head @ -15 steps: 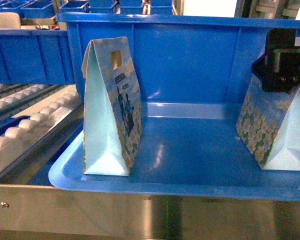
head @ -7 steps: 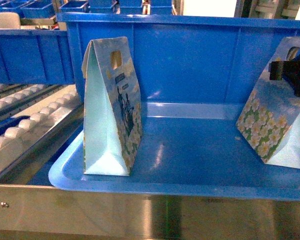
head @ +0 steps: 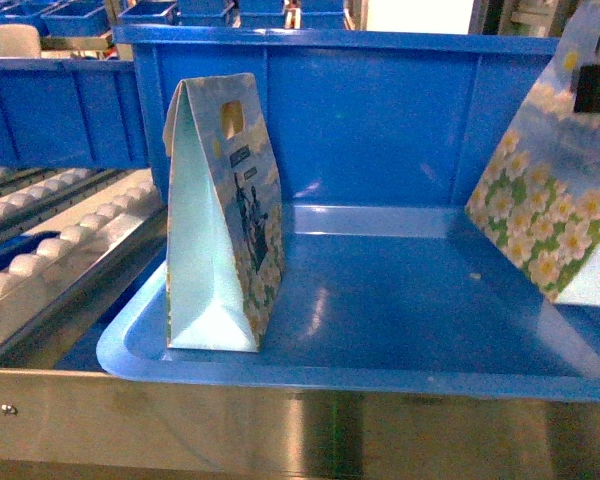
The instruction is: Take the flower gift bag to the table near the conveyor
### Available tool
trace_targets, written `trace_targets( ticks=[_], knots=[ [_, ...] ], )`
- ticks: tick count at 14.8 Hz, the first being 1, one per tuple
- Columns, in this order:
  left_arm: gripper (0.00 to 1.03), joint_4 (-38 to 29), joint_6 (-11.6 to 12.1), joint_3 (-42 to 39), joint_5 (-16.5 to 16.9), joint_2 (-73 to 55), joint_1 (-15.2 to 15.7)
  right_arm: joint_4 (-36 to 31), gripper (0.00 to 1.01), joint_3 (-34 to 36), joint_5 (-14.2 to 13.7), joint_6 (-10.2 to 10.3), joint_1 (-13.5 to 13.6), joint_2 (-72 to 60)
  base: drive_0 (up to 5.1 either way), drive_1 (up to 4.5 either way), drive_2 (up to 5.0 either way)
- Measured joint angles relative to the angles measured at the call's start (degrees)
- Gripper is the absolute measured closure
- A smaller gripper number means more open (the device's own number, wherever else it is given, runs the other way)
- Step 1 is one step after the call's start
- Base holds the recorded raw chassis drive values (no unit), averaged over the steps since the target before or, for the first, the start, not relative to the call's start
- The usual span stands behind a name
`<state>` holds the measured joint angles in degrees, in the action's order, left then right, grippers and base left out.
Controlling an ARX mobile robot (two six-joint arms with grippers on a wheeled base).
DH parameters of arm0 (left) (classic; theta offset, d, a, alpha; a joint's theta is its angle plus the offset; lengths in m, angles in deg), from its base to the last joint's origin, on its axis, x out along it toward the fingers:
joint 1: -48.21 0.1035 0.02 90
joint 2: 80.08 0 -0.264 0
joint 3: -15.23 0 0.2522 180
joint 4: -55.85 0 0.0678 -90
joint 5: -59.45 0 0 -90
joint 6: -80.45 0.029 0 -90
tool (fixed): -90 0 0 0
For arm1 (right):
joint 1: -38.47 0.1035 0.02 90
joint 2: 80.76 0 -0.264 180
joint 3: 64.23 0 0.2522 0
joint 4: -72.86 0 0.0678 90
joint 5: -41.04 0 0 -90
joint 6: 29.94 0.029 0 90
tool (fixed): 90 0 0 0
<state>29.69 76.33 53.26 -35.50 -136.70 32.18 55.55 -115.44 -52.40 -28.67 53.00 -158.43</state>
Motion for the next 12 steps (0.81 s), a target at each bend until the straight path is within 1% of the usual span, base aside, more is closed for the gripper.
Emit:
trace_targets(
  ticks=[1, 2, 3, 6, 7, 9, 10, 11, 12],
  knots=[
    [0.05, 0.00, 0.00, 0.00, 0.00, 0.00, 0.00, -0.31, 0.98, 2.16, -1.29, -3.50, -0.13, 8.81, 0.0, 0.00, 0.0],
    [0.05, 0.00, 0.02, 0.00, 0.00, 0.00, 0.00, 2.10, 0.98, 5.31, -1.07, -3.52, -3.26, 19.34, 0.0, 0.00, 0.0],
    [0.05, 0.00, 0.00, 0.00, 0.00, 0.00, 0.00, 2.45, 0.98, 6.60, -0.90, -3.87, -4.28, 22.45, 0.0, 0.00, 0.0],
    [0.05, -0.02, 0.00, 0.00, 0.00, 0.00, 0.00, 3.10, 0.98, 8.50, -0.63, -4.15, -5.38, 25.44, 0.0, 0.00, 0.0],
    [0.05, 0.00, 0.00, 0.00, 0.00, 0.00, 0.00, 4.22, 0.98, 9.38, 0.04, -4.15, -6.10, 26.95, 0.0, 0.00, 0.0],
    [0.05, 0.00, 0.00, 0.00, 0.00, 0.00, 0.00, 6.43, 0.98, 13.03, 1.03, -4.35, -8.37, 32.35, 0.0, 0.00, 0.0],
    [0.05, 0.00, 0.00, 0.00, 0.00, 0.00, 0.00, 7.85, 0.98, 14.62, 2.23, -4.35, -9.79, 35.52, 0.0, 0.00, 0.0],
    [0.05, 0.00, 0.00, 0.00, 0.00, 0.00, 0.00, 9.79, 0.98, 18.32, 3.32, -4.35, -12.79, 41.48, 0.0, 0.00, 0.0],
    [0.05, 0.00, 0.02, 0.00, 0.00, 0.00, 0.00, 11.39, 0.98, 19.45, 3.32, -4.57, -12.76, 43.39, 0.0, 0.00, 0.0]
  ],
)
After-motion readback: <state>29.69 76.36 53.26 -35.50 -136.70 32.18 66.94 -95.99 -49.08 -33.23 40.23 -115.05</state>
